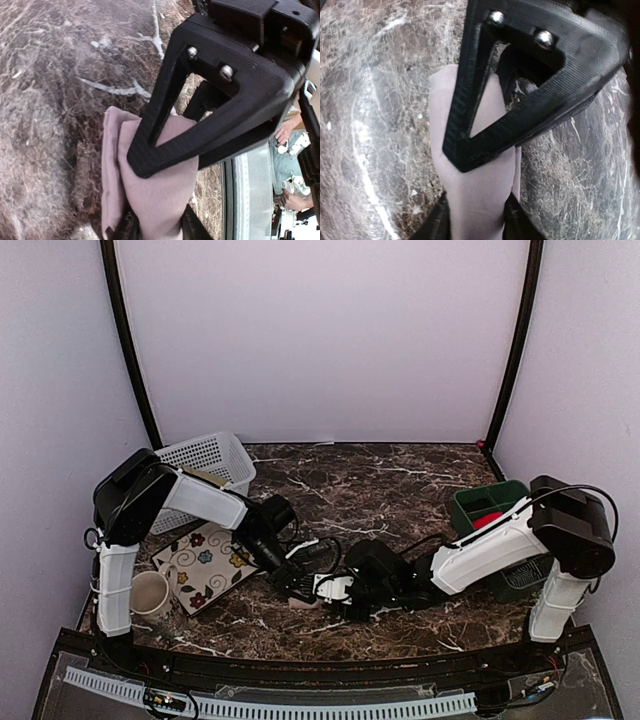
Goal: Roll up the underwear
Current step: Roll the underwear at the center of the board.
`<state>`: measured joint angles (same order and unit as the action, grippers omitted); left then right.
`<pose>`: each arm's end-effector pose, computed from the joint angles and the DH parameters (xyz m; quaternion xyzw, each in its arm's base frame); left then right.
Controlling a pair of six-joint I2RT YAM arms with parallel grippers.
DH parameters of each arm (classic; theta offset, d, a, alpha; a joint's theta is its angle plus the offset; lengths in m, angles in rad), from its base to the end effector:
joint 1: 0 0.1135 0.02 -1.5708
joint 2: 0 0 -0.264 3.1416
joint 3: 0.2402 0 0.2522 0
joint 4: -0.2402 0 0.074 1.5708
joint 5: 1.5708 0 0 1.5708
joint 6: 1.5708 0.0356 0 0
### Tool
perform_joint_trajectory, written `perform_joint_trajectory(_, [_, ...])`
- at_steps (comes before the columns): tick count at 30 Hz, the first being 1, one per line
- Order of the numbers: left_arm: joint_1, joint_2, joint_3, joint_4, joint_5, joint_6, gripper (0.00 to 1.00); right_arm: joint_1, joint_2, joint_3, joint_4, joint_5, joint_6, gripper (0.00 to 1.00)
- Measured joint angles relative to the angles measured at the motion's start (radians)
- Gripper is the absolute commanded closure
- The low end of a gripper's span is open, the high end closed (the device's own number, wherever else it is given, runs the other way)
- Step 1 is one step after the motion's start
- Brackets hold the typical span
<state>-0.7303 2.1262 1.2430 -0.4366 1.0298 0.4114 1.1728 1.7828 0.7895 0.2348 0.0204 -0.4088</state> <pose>0.2657 -0.2789 0.0972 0.5185 0.6933 -0.4997 0.0300 0.1321 0.3123 0.1237 -0.6502 0.6489 0.1386 0.3701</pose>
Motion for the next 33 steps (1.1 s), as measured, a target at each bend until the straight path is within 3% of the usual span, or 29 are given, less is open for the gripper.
perform_joint_trajectory(5, [0.006, -0.012, 0.002, -0.012, 0.020, -0.024, 0.44, -0.011, 0.002, 0.021, -0.022, -0.037, 0.008, 1.00])
perform_joint_trajectory(11, [0.069, -0.176, -0.106, 0.155, -0.102, -0.124, 0.36, -0.029, 0.003, 0.024, -0.031, -0.097, 0.027, 1.00])
perform_joint_trajectory(15, [0.178, -0.460, -0.271, 0.417, -0.291, -0.188, 0.35, -0.049, 0.005, 0.038, -0.059, -0.168, 0.050, 1.00])
perform_joint_trajectory(18, [0.195, -0.573, -0.321, 0.505, -0.372, -0.167, 0.36, -0.064, 0.011, 0.054, -0.080, -0.216, 0.072, 1.00])
perform_joint_trajectory(25, [0.136, -0.747, -0.453, 0.567, -0.466, -0.027, 0.40, -0.096, 0.037, 0.092, -0.115, -0.313, 0.111, 1.00])
perform_joint_trajectory(33, [-0.082, -0.743, -0.622, 0.533, -0.526, 0.080, 0.43, -0.102, 0.053, 0.114, -0.131, -0.345, 0.125, 1.00])
